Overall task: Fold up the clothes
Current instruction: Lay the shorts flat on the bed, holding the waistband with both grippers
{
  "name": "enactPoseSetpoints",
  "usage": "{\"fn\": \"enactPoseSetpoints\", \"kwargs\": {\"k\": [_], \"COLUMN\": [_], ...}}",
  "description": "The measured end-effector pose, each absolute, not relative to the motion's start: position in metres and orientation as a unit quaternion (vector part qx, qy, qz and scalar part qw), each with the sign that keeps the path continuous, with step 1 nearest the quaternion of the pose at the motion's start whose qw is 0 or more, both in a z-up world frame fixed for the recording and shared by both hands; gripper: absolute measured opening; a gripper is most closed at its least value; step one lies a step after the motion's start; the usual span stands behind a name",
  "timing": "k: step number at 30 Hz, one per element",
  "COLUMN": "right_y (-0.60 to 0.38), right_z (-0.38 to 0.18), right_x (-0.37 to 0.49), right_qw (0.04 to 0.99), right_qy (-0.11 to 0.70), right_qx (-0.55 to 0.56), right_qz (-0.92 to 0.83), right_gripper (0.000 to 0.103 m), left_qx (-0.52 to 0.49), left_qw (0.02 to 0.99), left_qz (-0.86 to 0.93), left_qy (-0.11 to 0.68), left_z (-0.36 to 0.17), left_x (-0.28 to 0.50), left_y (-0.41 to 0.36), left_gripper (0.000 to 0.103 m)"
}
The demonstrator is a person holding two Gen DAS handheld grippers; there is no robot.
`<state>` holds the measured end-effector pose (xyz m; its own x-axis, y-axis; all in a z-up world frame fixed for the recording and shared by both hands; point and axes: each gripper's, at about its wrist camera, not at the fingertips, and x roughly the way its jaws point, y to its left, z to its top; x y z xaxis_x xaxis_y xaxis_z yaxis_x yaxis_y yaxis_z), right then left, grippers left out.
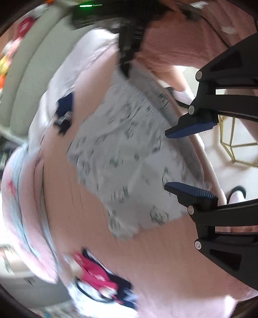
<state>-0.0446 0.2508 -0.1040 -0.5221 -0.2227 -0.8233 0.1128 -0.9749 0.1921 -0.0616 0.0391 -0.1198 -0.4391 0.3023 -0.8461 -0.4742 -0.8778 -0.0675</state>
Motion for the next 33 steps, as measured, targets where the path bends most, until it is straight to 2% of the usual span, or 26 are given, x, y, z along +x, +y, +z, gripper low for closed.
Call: {"fn": "enactPoseSetpoints", "kwargs": {"k": [3, 6, 15, 17, 18, 19, 20, 26, 28, 30, 33], "right_y": [0.251, 0.253, 0.254, 0.253, 0.252, 0.252, 0.249, 0.224, 0.212, 0.197, 0.201], "right_z": [-0.097, -0.092, -0.091, -0.092, -0.091, -0.091, -0.093, -0.140, -0.146, -0.148, -0.136], "right_x": [-0.041, -0.039, -0.030, -0.032, -0.032, -0.032, -0.034, -0.039, -0.036, -0.033, -0.028], "right_qw": [0.114, 0.125, 0.126, 0.127, 0.127, 0.125, 0.122, 0.123, 0.120, 0.089, 0.085], "right_qy": [-0.084, -0.108, -0.121, -0.122, -0.119, -0.114, -0.101, -0.020, 0.011, 0.079, 0.072], "right_qx": [0.466, 0.457, 0.451, 0.449, 0.448, 0.448, 0.456, 0.548, 0.548, 0.540, 0.513], "right_qz": [-0.873, -0.874, -0.875, -0.876, -0.877, -0.878, -0.876, -0.827, -0.828, -0.833, -0.851], "right_gripper": [0.007, 0.007, 0.009, 0.009, 0.009, 0.009, 0.009, 0.010, 0.018, 0.018, 0.018], "left_qx": [-0.479, -0.479, -0.444, -0.435, -0.437, -0.446, -0.453, -0.431, -0.407, -0.404, -0.419], "left_qw": [0.239, 0.249, 0.267, 0.216, 0.182, 0.157, 0.143, 0.100, 0.067, 0.050, 0.039], "left_qz": [0.835, 0.831, 0.850, 0.867, 0.875, 0.876, 0.877, 0.895, 0.909, 0.911, 0.906], "left_qy": [0.130, 0.134, 0.096, 0.107, 0.106, 0.092, 0.079, 0.053, 0.060, 0.059, 0.056], "left_z": [-0.137, -0.151, -0.152, -0.153, -0.154, -0.156, -0.157, -0.121, -0.104, -0.101, -0.107], "left_x": [-0.052, -0.057, -0.063, -0.067, -0.071, -0.077, -0.082, -0.078, -0.070, -0.068, -0.071], "left_y": [0.069, 0.090, 0.116, 0.112, 0.106, 0.095, 0.084, 0.034, 0.026, 0.015, -0.002], "left_gripper": [0.042, 0.042, 0.043, 0.041, 0.034, 0.017, 0.012, 0.010, 0.010, 0.010, 0.010]}}
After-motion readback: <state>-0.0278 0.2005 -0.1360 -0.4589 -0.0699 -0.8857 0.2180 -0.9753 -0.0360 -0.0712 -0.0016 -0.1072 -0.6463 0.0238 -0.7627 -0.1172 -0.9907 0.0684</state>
